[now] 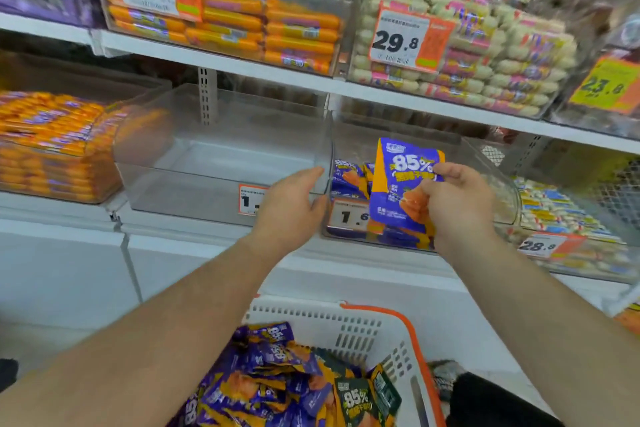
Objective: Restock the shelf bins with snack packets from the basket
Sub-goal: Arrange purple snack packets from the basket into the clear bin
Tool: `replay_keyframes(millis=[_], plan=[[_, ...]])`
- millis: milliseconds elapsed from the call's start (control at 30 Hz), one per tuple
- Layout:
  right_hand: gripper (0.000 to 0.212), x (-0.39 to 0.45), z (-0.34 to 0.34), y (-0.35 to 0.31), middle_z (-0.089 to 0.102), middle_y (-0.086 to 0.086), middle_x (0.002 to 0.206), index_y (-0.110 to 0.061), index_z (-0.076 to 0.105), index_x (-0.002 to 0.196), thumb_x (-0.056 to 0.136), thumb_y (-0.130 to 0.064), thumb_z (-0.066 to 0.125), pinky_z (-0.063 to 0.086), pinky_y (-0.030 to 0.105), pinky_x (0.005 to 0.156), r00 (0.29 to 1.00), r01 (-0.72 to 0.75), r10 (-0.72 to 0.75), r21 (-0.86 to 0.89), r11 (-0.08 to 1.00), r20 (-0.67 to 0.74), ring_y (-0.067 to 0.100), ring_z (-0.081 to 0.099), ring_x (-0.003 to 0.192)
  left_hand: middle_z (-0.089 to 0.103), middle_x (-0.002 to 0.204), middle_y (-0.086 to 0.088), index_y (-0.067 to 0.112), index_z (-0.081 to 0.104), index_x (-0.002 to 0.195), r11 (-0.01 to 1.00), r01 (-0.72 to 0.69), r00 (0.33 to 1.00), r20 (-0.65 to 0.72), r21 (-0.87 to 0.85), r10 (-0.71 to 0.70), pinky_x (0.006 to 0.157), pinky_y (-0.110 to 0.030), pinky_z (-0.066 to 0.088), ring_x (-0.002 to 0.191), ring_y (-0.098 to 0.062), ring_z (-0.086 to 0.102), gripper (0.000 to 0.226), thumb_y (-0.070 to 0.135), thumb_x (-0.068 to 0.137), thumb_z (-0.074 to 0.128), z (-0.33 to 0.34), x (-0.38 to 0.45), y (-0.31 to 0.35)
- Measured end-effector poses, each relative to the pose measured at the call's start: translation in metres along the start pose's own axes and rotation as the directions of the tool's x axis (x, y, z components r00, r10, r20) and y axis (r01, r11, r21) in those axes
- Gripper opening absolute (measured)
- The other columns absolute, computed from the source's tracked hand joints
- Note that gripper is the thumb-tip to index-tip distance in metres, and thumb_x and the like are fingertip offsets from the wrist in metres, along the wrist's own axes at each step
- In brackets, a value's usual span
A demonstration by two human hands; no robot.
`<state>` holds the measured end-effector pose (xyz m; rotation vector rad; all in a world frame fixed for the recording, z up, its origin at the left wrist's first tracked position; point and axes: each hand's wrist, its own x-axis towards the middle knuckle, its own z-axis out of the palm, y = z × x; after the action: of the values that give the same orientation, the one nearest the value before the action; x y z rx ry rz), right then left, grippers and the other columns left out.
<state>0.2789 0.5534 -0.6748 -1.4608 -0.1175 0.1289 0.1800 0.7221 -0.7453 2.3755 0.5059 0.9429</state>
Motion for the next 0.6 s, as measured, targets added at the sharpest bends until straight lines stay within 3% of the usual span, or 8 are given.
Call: replay_keyframes(millis=[67, 167, 233, 400, 467, 533, 600], plan=[[0.035, 0.03, 0.009, -0.003, 0.063, 0.009, 0.059, -0.017, 0.054, 0.103, 0.084, 0.012, 0.052, 0.053, 0.033, 0.053, 0.999, -0.037, 0.037, -0.014, 0.999, -0.022, 0.02, 0.06, 0.045, 0.064, 0.126, -0.009, 0.012, 0.054, 0.135, 0.983, -0.09, 0.995, 0.068, 0.163, 0.08, 0.107, -0.035, 0.032, 0.118, -0.029, 0.057, 0.042, 0.021, 0.094, 0.058, 0.009, 0.005, -0.004], [0.031, 0.071, 0.031, 0.008, 0.068, 0.015, 0.093, -0.024, 0.056, 0.091, 0.08, 0.005, 0.058, 0.061, 0.045, 0.069, 0.997, -0.019, 0.009, -0.116, 0.993, -0.08, 0.032, 0.071, 0.078, 0.073, 0.087, -0.006, 0.012, 0.068, 0.111, 0.949, -0.159, 0.984, -0.04, 0.272, 0.176, 0.094, -0.035, 0.035, 0.084, -0.027, 0.069, 0.031, 0.023, 0.082, 0.063, 0.028, 0.007, -0.017], [0.032, 0.09, 0.047, 0.016, 0.064, 0.013, 0.1, -0.024, 0.054, 0.091, 0.082, 0.005, 0.06, 0.061, 0.044, 0.066, 0.998, -0.004, -0.009, -0.204, 0.979, -0.066, 0.031, 0.069, 0.076, 0.072, 0.075, -0.003, 0.011, 0.072, 0.102, 0.954, -0.136, 0.979, -0.109, 0.269, 0.17, 0.087, -0.032, 0.032, 0.07, -0.024, 0.068, 0.035, 0.027, 0.072, 0.068, 0.037, 0.01, -0.025], [0.045, 0.104, 0.08, 0.038, 0.056, 0.008, 0.106, -0.016, 0.053, 0.128, 0.09, 0.008, 0.055, 0.053, 0.031, 0.05, 0.998, -0.045, 0.056, -0.379, 0.924, 0.018, 0.022, 0.061, 0.064, 0.07, 0.064, 0.001, 0.021, 0.074, 0.084, 0.982, -0.067, 0.991, -0.106, 0.177, 0.086, 0.076, -0.032, 0.039, 0.061, -0.025, 0.064, 0.021, 0.036, 0.075, 0.062, 0.037, 0.02, -0.023], [0.044, 0.107, 0.088, 0.048, 0.06, 0.011, 0.106, -0.009, 0.054, 0.132, 0.09, 0.002, 0.055, 0.056, 0.033, 0.068, 0.999, 0.013, 0.008, -0.567, 0.824, 0.036, 0.028, 0.063, 0.078, 0.07, 0.065, -0.001, 0.021, 0.074, 0.081, 0.987, -0.018, 0.996, -0.081, 0.161, 0.031, 0.074, -0.033, 0.042, 0.064, -0.027, 0.064, 0.027, 0.041, 0.078, 0.056, 0.035, 0.024, -0.022], [0.041, 0.11, 0.093, 0.053, 0.062, 0.016, 0.112, -0.004, 0.057, 0.129, 0.089, -0.003, 0.058, 0.052, 0.033, 0.082, 0.991, 0.059, 0.058, -0.769, 0.637, 0.124, 0.032, 0.062, 0.099, 0.07, 0.064, -0.002, 0.022, 0.074, 0.08, 0.982, -0.016, 0.994, -0.099, 0.191, 0.036, 0.073, -0.033, 0.039, 0.065, -0.028, 0.064, 0.031, 0.044, 0.078, 0.054, 0.035, 0.026, -0.022], [0.035, 0.107, 0.098, 0.05, 0.062, 0.015, 0.114, -0.002, 0.061, 0.125, 0.09, -0.007, 0.061, 0.051, 0.021, 0.072, 0.962, 0.101, 0.178, -0.874, 0.475, 0.208, 0.027, 0.058, 0.097, 0.068, 0.063, -0.003, 0.023, 0.074, 0.08, 0.975, -0.022, 0.993, -0.109, 0.223, 0.047, 0.07, -0.032, 0.034, 0.066, -0.028, 0.064, 0.032, 0.046, 0.079, 0.052, 0.035, 0.027, -0.023]])
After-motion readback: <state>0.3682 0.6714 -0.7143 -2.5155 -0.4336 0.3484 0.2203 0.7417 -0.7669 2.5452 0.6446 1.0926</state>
